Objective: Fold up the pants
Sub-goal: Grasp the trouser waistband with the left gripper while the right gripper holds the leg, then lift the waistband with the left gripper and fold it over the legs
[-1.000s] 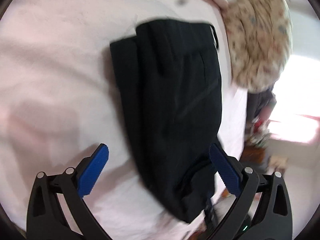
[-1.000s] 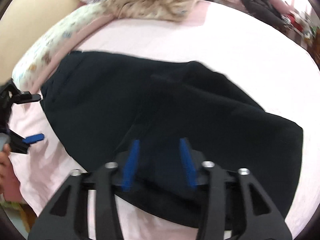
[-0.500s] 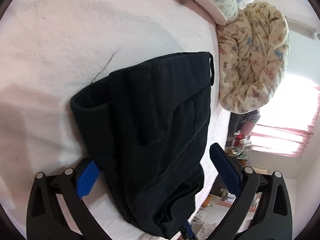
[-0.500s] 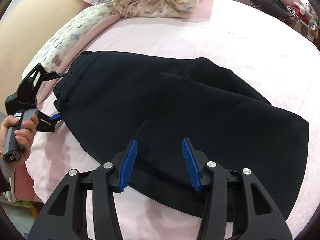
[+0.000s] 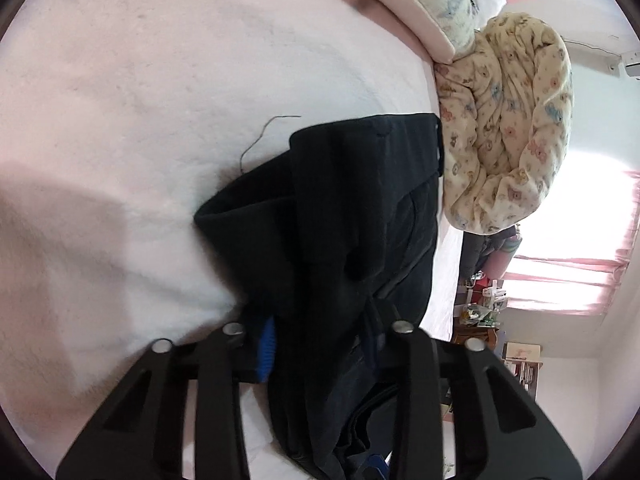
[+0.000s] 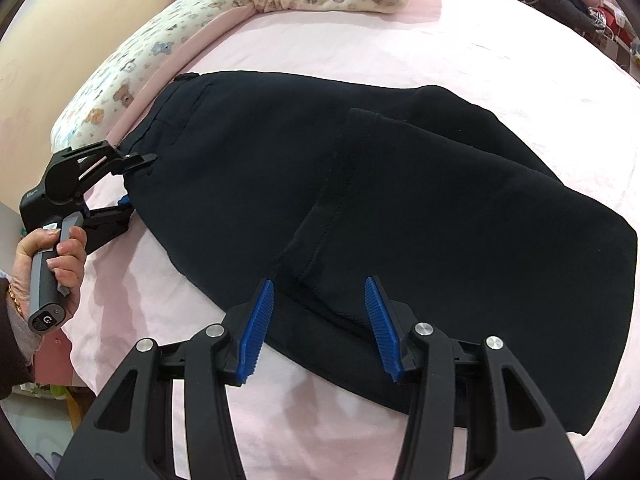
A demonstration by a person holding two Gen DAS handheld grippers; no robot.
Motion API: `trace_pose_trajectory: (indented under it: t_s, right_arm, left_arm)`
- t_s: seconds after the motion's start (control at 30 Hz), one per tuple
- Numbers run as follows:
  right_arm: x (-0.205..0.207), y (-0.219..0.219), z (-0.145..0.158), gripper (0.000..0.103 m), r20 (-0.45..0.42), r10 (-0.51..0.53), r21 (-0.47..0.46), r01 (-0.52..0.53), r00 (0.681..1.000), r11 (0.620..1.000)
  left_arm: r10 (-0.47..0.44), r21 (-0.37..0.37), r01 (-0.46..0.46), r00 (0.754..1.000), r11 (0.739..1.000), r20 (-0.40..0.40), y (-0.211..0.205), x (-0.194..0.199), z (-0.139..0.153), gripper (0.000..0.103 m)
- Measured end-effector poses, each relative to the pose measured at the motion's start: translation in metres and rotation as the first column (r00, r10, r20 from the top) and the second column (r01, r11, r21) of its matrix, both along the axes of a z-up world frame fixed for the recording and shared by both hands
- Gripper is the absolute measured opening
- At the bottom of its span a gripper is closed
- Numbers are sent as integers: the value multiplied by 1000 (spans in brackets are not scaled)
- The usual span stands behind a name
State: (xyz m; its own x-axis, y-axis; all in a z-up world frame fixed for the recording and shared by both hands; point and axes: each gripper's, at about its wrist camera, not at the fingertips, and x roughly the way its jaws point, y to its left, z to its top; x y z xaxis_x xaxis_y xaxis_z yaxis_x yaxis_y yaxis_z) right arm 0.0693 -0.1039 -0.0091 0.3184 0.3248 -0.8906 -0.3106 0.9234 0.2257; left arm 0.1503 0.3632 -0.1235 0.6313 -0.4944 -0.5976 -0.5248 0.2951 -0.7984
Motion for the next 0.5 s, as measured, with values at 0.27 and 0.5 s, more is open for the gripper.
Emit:
trace_pose_trajectory:
  t_s: [0.27, 0.5]
  right_arm:
    - [-4, -10, 4, 58, 7, -27, 5, 27, 1000, 1000]
    - [-7, -43, 2, 59, -22, -161, 43, 162, 987, 986]
  left_arm:
    - [36, 54, -40, 998, 998, 60, -10, -5, 17, 19]
    - [-49, 170, 21, 986, 985, 160, -34, 3, 60, 17]
